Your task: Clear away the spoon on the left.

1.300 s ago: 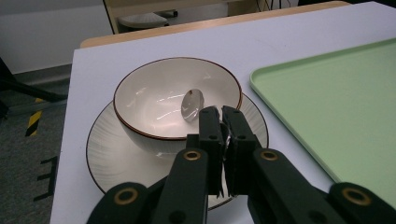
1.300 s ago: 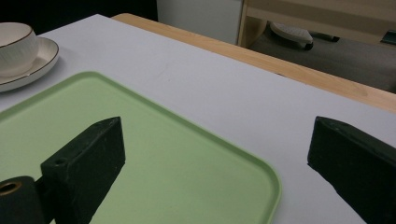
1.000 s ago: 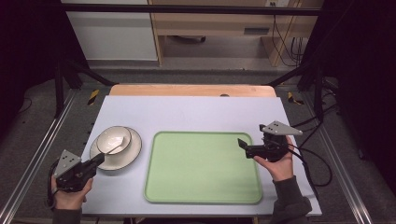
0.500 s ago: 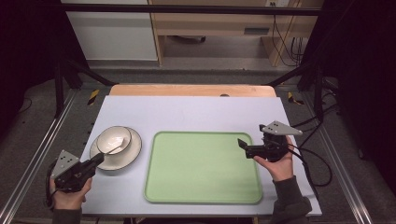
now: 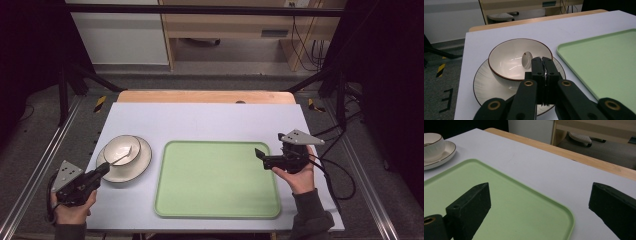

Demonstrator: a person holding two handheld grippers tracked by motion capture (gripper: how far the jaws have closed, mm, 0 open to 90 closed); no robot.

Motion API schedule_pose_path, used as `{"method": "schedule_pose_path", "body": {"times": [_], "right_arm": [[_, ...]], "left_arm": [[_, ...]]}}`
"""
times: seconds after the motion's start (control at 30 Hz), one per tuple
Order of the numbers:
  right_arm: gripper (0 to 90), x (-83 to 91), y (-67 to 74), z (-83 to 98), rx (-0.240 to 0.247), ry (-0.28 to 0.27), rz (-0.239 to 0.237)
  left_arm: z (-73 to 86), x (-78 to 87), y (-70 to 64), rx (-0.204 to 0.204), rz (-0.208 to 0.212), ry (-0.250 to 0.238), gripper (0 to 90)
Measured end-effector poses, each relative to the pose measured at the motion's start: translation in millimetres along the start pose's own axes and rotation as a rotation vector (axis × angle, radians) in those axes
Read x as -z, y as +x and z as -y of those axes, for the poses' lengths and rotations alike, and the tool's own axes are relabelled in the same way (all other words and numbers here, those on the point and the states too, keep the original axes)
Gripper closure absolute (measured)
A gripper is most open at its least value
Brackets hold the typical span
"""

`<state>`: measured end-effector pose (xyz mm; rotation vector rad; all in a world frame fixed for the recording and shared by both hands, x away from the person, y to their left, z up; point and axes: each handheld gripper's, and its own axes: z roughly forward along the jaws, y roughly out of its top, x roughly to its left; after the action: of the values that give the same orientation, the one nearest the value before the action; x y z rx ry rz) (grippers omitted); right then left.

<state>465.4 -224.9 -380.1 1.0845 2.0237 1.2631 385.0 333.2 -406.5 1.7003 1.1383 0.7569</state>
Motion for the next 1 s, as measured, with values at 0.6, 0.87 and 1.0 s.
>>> {"method": "schedule_pose_path", "body": {"times": [0.6, 0.87, 1.0], "right_arm": [[4.1, -1.5, 0.6, 0.2, -0.003, -0.003, -0.006], [4.1, -0.9, 0.4, 0.0, -0.003, -0.005, -0.005], [4.1, -0.2, 0.2, -0.3, -0.005, -0.008, -0.005]], "left_arm": [[-9.6, 10.1, 0.2, -0.007, -0.009, -0.066, 88.8], [-15.4, 14.4, -1.6, -0.022, -0.013, -0.09, 88.8], [-18.7, 15.9, -3.7, -0.032, -0.009, -0.1, 88.8]]}}
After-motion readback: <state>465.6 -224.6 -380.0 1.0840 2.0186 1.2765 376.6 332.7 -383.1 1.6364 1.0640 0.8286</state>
